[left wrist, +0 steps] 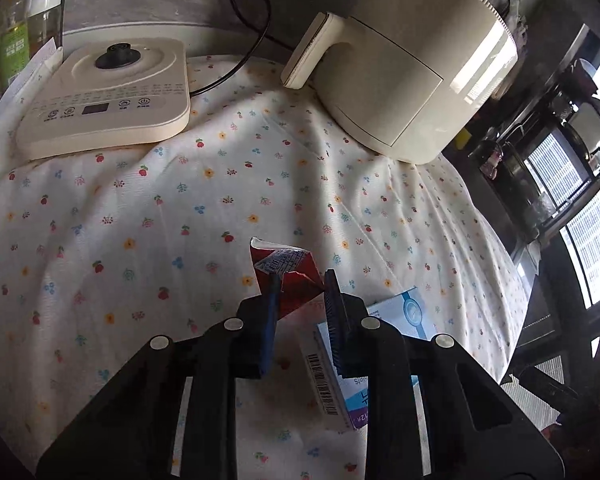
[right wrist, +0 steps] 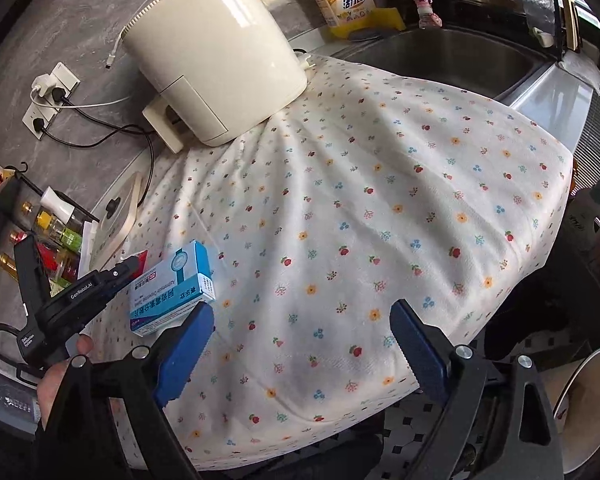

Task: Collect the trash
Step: 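Grasp the red torn carton piece with the left gripper, then grasp the blue-white Azithromycin tablet box with the right gripper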

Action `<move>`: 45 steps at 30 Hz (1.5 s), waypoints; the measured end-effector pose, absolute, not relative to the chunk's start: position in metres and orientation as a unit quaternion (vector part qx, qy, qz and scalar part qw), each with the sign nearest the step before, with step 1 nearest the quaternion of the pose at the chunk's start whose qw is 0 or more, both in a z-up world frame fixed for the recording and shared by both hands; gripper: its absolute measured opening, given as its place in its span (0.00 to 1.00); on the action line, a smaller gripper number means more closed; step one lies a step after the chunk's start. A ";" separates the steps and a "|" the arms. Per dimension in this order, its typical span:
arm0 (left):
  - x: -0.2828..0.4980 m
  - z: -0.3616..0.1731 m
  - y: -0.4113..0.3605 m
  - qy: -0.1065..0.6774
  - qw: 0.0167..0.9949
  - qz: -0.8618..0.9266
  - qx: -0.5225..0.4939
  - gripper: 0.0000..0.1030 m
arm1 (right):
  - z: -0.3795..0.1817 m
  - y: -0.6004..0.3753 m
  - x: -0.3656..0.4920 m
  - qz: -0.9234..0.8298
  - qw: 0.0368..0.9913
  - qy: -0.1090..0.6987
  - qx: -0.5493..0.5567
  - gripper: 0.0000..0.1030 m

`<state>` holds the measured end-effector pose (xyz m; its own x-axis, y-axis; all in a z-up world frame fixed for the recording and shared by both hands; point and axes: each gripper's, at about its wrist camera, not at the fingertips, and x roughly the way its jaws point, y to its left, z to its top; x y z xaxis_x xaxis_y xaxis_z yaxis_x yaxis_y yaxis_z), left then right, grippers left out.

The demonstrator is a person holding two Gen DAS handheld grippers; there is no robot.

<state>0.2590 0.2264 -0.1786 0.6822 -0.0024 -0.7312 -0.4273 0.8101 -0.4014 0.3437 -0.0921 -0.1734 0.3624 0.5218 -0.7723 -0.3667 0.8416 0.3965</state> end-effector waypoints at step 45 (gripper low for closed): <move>0.184 -0.183 0.283 0.363 0.858 0.196 -0.307 0.22 | -0.203 0.151 0.371 0.366 0.760 0.525 -0.109 0.92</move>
<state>0.1842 0.2828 -0.1827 0.6600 0.1134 -0.7426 -0.5583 0.7355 -0.3839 0.3712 0.1510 -0.2030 0.1796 0.4419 -0.8789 -0.6717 0.7078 0.2186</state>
